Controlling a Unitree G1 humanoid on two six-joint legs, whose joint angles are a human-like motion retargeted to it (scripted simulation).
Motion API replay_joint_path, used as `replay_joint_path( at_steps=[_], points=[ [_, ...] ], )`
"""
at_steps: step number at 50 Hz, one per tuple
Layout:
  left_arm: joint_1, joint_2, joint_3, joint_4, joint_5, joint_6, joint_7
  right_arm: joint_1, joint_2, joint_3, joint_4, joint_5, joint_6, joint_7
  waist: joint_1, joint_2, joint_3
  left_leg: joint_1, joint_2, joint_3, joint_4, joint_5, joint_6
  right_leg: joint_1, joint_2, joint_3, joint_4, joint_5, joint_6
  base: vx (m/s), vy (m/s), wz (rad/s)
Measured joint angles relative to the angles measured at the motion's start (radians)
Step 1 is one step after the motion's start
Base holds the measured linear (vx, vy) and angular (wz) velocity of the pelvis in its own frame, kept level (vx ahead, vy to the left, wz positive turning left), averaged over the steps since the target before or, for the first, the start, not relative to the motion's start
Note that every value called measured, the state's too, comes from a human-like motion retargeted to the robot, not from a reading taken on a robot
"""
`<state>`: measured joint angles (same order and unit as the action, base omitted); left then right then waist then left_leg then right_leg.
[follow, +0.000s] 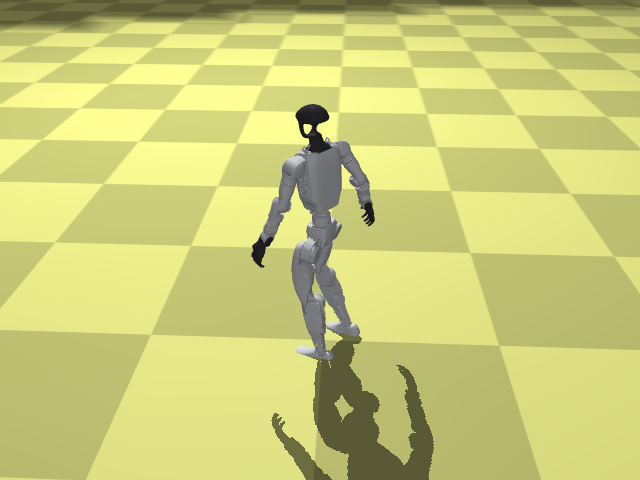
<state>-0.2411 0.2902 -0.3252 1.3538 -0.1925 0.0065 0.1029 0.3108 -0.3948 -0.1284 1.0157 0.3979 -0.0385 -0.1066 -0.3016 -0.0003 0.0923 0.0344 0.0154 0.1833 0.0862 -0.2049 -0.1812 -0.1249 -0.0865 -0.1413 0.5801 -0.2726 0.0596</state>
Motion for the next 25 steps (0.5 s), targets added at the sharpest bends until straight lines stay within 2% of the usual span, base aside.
replay_joint_path(
  at_steps=[2,4,7,9,10,13,15,18,21,23,25],
  points=[
    [0.018,0.003,0.004,-0.014,0.001,-0.014,-0.047,0.014,0.007,0.012,-0.012,-0.004,0.0,0.032,-0.018,-0.006,0.001,0.009,-0.014,-0.081,-0.008,0.006,0.005,0.007,0.021,0.058,-0.083,0.005,-0.001,0.2,0.01,2.25],
    [0.036,0.005,0.001,-0.03,-0.013,-0.012,-0.025,0.022,0.013,0.018,-0.023,-0.009,0.004,0.023,-0.033,-0.019,0.003,0.025,-0.038,-0.162,-0.022,0.014,0.011,0.027,0.048,0.165,-0.205,0.034,0.017,0.21,-0.01,2.19],
    [0.065,0.002,0.0,-0.046,-0.038,-0.022,-0.025,0.029,0.022,0.026,-0.029,-0.022,0.005,0.018,-0.034,-0.042,-0.02,0.033,-0.083,-0.262,-0.055,0.032,0.022,0.032,0.054,0.318,-0.366,0.167,0.061,0.21,-0.02,1.86],
    [0.079,-0.004,0.008,-0.041,-0.03,-0.041,-0.022,0.036,0.026,0.027,-0.029,-0.028,-0.007,0.016,-0.017,-0.046,-0.033,0.022,-0.101,-0.313,-0.041,0.022,0.02,0.039,0.037,0.298,-0.39,0.212,0.076,0.2,-0.01,1.6],
    [0.081,-0.011,0.019,-0.033,-0.026,-0.057,-0.02,0.037,0.023,0.032,-0.028,-0.023,-0.023,0.01,-0.009,-0.04,-0.032,0.006,-0.104,-0.333,-0.009,0.001,0.014,0.049,0.028,0.263,-0.391,0.207,0.082,0.18,0.0,1.28],
    [0.057,-0.026,0.049,-0.02,-0.019,-0.034,-0.011,0.002,0.015,0.045,-0.005,-0.035,-0.002,0.005,0.074,-0.044,-0.031,0.024,-0.113,-0.358,-0.068,0.012,0.038,0.072,-0.005,0.187,-0.411,0.181,0.101,0.16,-0.04,1.04],
    [0.049,-0.034,0.06,-0.022,-0.015,-0.029,-0.011,-0.016,0.005,0.057,0.008,-0.046,0.007,0.0,0.113,-0.053,-0.037,-0.002,-0.109,-0.259,-0.043,-0.015,0.06,0.09,-0.033,0.135,-0.435,0.181,0.124,0.15,-0.03,1.42],
    [0.05,-0.036,0.056,-0.042,-0.016,-0.016,-0.016,-0.047,-0.011,0.069,0.023,-0.062,0.027,-0.012,0.148,-0.073,-0.053,-0.059,-0.081,0.029,-0.002,-0.063,0.088,0.101,-0.071,0.038,-0.44,0.175,0.156,0.17,-0.01,1.74],
    [0.063,-0.031,0.049,-0.053,-0.007,-0.007,-0.027,-0.071,-0.024,0.071,0.033,-0.069,0.036,-0.014,0.162,-0.082,-0.073,-0.104,-0.055,0.262,0.001,-0.058,0.073,0.116,-0.089,-0.071,-0.43,0.159,0.169,0.21,0.02,1.89],
    [0.069,-0.028,0.048,-0.047,0.001,0.0,-0.036,-0.085,-0.031,0.068,0.041,-0.069,0.038,-0.009,0.171,-0.078,-0.081,-0.116,-0.046,0.316,-0.032,0.004,0.053,0.134,-0.086,-0.137,-0.424,0.145,0.164,0.24,0.05,1.72],
    [0.071,-0.026,0.05,-0.03,0.007,0.007,-0.043,-0.091,-0.039,0.065,0.046,-0.063,0.036,-0.002,0.177,-0.071,-0.083,-0.112,-0.047,0.268,-0.055,0.051,0.047,0.163,-0.079,-0.198,-0.416,0.132,0.146,0.27,0.07,1.7]
  ],
)
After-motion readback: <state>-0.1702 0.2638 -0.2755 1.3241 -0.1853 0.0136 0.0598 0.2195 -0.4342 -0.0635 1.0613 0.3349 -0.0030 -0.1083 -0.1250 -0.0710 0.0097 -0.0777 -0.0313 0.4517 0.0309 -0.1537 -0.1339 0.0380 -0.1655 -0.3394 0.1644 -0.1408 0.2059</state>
